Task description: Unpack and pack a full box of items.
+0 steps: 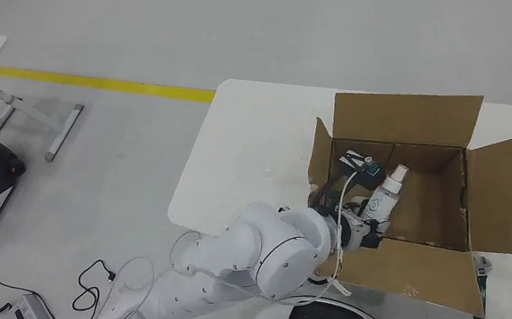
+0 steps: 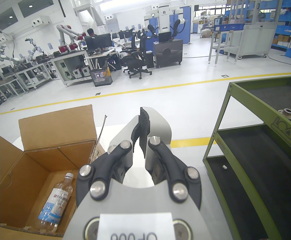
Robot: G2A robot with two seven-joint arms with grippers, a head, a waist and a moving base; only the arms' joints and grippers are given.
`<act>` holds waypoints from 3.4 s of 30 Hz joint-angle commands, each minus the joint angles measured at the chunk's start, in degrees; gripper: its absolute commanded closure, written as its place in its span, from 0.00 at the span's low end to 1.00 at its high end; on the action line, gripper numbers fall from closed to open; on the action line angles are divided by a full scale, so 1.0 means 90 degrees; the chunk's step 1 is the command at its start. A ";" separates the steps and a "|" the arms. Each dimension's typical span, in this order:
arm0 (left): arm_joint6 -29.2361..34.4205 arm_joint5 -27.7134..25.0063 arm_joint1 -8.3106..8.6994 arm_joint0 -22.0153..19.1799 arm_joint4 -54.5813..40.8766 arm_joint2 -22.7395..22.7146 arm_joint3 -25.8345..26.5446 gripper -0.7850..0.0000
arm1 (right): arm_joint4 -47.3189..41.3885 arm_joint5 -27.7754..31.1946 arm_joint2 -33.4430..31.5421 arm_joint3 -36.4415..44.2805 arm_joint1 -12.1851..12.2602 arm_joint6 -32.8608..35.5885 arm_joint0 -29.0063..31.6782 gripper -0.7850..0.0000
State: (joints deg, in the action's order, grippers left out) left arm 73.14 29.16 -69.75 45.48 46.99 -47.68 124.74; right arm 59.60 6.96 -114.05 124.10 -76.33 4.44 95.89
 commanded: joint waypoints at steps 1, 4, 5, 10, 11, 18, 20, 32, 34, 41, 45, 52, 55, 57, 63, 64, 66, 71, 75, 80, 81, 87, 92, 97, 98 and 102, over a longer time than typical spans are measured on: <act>-0.0174 0.0094 -0.0085 -0.0206 0.0054 0.0260 -0.0491 1.00 | 0.0000 0.0000 0.0000 0.0000 0.0000 0.0000 0.0000 1.00; -0.0285 0.0492 -0.0248 -0.0539 -0.0025 0.0563 -0.1212 1.00 | 0.0000 0.0000 0.0000 0.0000 0.0000 0.0000 0.0000 1.00; -0.0371 0.0592 -0.0298 -0.0633 0.0017 0.0668 -0.1539 1.00 | 0.0000 0.0000 0.0000 0.0000 0.0000 0.0000 0.0000 1.00; -0.0753 0.0974 -0.0578 -0.1141 -0.0510 0.0950 -0.2872 1.00 | 0.0000 0.0000 0.0000 0.0000 0.0000 0.0000 0.0000 1.00; -0.0806 0.1027 -0.0629 -0.1236 -0.0626 0.0998 -0.3081 1.00 | 0.0000 0.0000 0.0000 0.0000 0.0000 0.0000 0.0000 1.00; -0.1115 0.1337 -0.0854 -0.1695 -0.1139 0.1349 -0.4164 1.00 | 0.0000 0.0000 0.0000 0.0000 0.0000 0.0000 0.0000 1.00; -0.1192 0.1413 -0.0898 -0.1789 -0.1164 0.1501 -0.4404 1.00 | 0.0000 0.0000 0.0000 0.0000 0.0000 0.0000 0.0000 1.00; -0.1455 0.1676 -0.1071 -0.2255 -0.1673 0.2101 -0.5303 0.00 | 0.0000 0.0000 0.0000 0.0000 0.0000 0.0000 0.0000 1.00; -0.1496 0.1717 -0.1067 -0.2311 -0.1745 0.2154 -0.5319 0.00 | 0.0000 0.0000 0.0000 0.0000 0.0000 0.0000 0.0000 1.00; -0.1472 0.1693 -0.0909 -0.2410 -0.1596 0.2292 -0.4717 0.00 | 0.0000 0.0000 0.0000 0.0000 0.0000 0.0000 0.0000 1.00; -0.1332 0.1553 -0.0634 -0.2257 -0.1120 0.2140 -0.3627 0.00 | 0.0000 0.0000 0.0000 0.0000 0.0000 0.0000 0.0000 1.00; -0.0914 0.1135 0.0097 -0.1305 0.0095 0.1196 -0.1447 0.00 | -0.0354 -0.0012 0.0092 0.0089 -0.0011 -0.0515 -0.0213 1.00; -0.0669 0.0890 0.0350 -0.0780 0.0647 0.0711 -0.0677 0.00 | -0.0397 0.0021 0.0133 0.0064 -0.0013 -0.0706 -0.0273 1.00; -0.0506 0.0726 0.0506 -0.0357 0.1007 0.0302 -0.0136 0.00 | -0.0426 0.0077 0.0160 0.0044 -0.0012 -0.0841 -0.0305 1.00; -0.0200 0.0421 0.0780 0.0810 0.1899 -0.0801 0.1100 0.00 | -0.0502 0.0201 0.0229 -0.0004 -0.0012 -0.1008 -0.0331 1.00; -0.0179 0.0399 0.0793 0.0906 0.1918 -0.0957 0.1100 0.00 | -0.0502 0.0201 0.0229 -0.0004 -0.0012 -0.1008 -0.0331 1.00; -0.0179 0.0399 0.0795 0.0924 0.1914 -0.1006 0.1100 0.00 | -0.0502 0.0201 0.0229 -0.0004 -0.0012 -0.1008 -0.0331 1.00; -0.0179 0.0399 0.0795 0.0924 0.1914 -0.1006 0.1100 0.00 | -0.0502 0.0201 0.0229 -0.0004 -0.0012 -0.1008 -0.0331 1.00; -0.0179 0.0399 0.0795 0.0924 0.1914 -0.1006 0.1100 0.00 | -0.0489 0.0228 0.0247 -0.0015 -0.0009 -0.1036 -0.0346 1.00; -0.0736 0.0152 0.0819 0.1440 0.2078 -0.1173 0.1100 0.00 | 0.0113 0.0087 0.0162 0.0069 0.0013 -0.0874 -0.0237 1.00; -0.0837 0.0111 0.0826 0.1522 0.2171 -0.1230 0.1100 0.00 | 0.0329 0.0046 0.0108 0.0121 0.0023 -0.0727 -0.0173 1.00; -0.1282 -0.0033 0.0828 0.1850 0.2363 -0.1518 0.1100 0.00 | 0.1325 -0.0050 -0.0317 0.0513 0.0068 0.0041 0.0273 1.00; -0.1282 -0.0033 0.0828 0.1850 0.2363 -0.1518 0.1100 0.00 | 0.1601 -0.0087 -0.0582 0.0651 0.0075 0.0233 0.0505 1.00; -0.1282 -0.0033 0.0828 0.1850 0.2363 -0.1518 0.1100 0.00 | 0.1601 -0.0087 -0.0582 0.0651 0.0075 0.0233 0.0505 1.00; -0.1282 -0.0033 0.0828 0.1850 0.2363 -0.1518 0.1100 0.00 | 0.1601 -0.0087 -0.0582 0.0651 0.0075 0.0233 0.0505 1.00; -0.1282 -0.0033 0.0828 0.1850 0.2363 -0.1518 0.1100 0.00 | 0.2343 0.0280 -0.0479 0.0651 0.0113 0.0895 0.0748 1.00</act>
State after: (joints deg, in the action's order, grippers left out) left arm 61.60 28.86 -62.30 62.13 68.26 -61.34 134.65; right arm 77.37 8.74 -118.53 129.87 -75.43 9.34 101.90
